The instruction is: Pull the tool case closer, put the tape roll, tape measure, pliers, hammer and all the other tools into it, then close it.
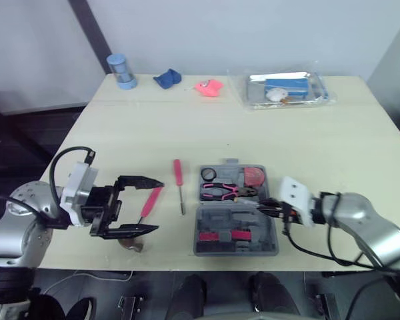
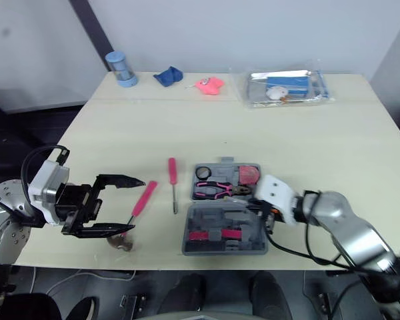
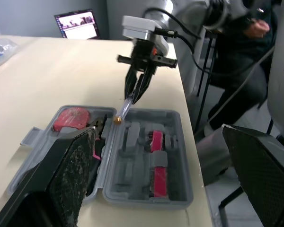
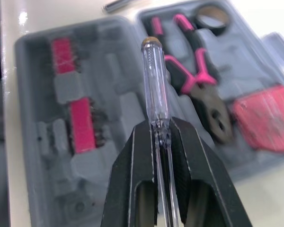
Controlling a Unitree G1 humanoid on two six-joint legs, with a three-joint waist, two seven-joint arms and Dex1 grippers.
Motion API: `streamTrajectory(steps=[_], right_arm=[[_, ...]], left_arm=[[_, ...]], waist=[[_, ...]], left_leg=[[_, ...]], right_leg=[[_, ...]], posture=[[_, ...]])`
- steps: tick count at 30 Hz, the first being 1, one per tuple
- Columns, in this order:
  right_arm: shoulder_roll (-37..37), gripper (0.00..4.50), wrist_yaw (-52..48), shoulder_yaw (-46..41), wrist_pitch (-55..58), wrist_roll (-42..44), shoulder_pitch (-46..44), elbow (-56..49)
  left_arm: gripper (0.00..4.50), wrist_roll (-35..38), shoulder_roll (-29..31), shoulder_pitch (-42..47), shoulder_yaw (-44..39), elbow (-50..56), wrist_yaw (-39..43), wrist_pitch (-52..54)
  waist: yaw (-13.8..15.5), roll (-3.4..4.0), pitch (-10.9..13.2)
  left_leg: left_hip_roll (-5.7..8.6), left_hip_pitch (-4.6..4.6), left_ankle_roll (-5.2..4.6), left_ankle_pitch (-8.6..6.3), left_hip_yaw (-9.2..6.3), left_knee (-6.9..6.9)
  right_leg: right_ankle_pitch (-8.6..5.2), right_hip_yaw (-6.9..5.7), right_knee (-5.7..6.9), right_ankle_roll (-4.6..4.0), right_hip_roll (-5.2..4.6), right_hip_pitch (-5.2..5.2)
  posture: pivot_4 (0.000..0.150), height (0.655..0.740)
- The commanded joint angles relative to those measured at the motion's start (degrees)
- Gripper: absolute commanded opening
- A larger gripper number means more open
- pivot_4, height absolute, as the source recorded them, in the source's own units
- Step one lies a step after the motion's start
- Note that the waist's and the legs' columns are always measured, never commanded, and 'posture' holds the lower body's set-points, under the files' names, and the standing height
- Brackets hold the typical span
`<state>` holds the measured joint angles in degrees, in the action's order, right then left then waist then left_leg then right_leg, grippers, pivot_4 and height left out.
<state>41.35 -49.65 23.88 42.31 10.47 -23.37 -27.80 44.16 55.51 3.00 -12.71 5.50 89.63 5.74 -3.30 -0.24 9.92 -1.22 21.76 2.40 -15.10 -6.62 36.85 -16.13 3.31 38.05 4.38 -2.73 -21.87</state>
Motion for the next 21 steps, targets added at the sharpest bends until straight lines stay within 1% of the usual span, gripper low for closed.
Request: streamTrajectory(steps=[1, 7, 13, 17, 21], right_arm=[[-1.5, 0.05, -0.9, 5.9, 5.4, -2.2, -5.1, -0.5], [-4.8, 0.05, 0.6, 15.5, 10.9, -7.9, -11.8, 2.8], [-8.9, 0.05, 2.0, 18.9, 12.1, -10.5, -14.1, 7.0], [-10.9, 0.05, 2.3, 19.9, 12.2, -11.6, -14.7, 8.5], [-13.0, 0.05, 2.6, 20.3, 12.1, -12.2, -15.3, 9.8]], left_arm=[[4.50, 0.5, 1.4, -1.5, -1.5, -0.8, 2.9, -1.9], [4.50, 0.9, 2.5, -3.8, -3.0, -1.3, 2.9, -2.2], [4.50, 0.9, 3.5, -5.0, -3.5, -2.3, 2.9, -2.9], [4.50, 1.0, 4.0, -5.4, -3.5, -2.7, 2.9, -3.2], [4.50, 1.2, 4.5, -5.8, -3.5, -3.2, 2.9, -3.6]], waist=[[0.0, 0.01, 0.0], [0.3, -0.01, 0.0], [0.1, -0.01, 0.0], [-0.2, -0.01, 0.0], [-0.7, -0.01, 0.0]], left_leg=[[0.00, 0.01, 0.00, 0.00, -0.04, 0.00], [0.02, 0.38, 0.01, 0.00, -0.03, 0.00], [0.02, 0.50, 0.01, 0.01, -0.03, 0.01], [0.02, 0.78, 0.02, 0.01, -0.03, 0.10], [0.02, 0.83, 0.02, 0.01, -0.04, 0.23]], right_leg=[[0.00, -0.05, 0.00, 0.00, 0.00, 0.00], [0.01, -0.07, -0.02, 0.00, -0.04, -0.37], [0.01, -0.07, 0.08, 0.00, -0.04, -0.55], [0.01, -0.06, 0.24, -0.01, -0.03, -0.89], [0.01, -0.06, 0.44, -0.02, -0.02, -0.95]], posture=[[0.150, 0.7400], [0.150, 0.7400], [0.150, 0.7400], [0.150, 0.7400], [0.150, 0.7400]])
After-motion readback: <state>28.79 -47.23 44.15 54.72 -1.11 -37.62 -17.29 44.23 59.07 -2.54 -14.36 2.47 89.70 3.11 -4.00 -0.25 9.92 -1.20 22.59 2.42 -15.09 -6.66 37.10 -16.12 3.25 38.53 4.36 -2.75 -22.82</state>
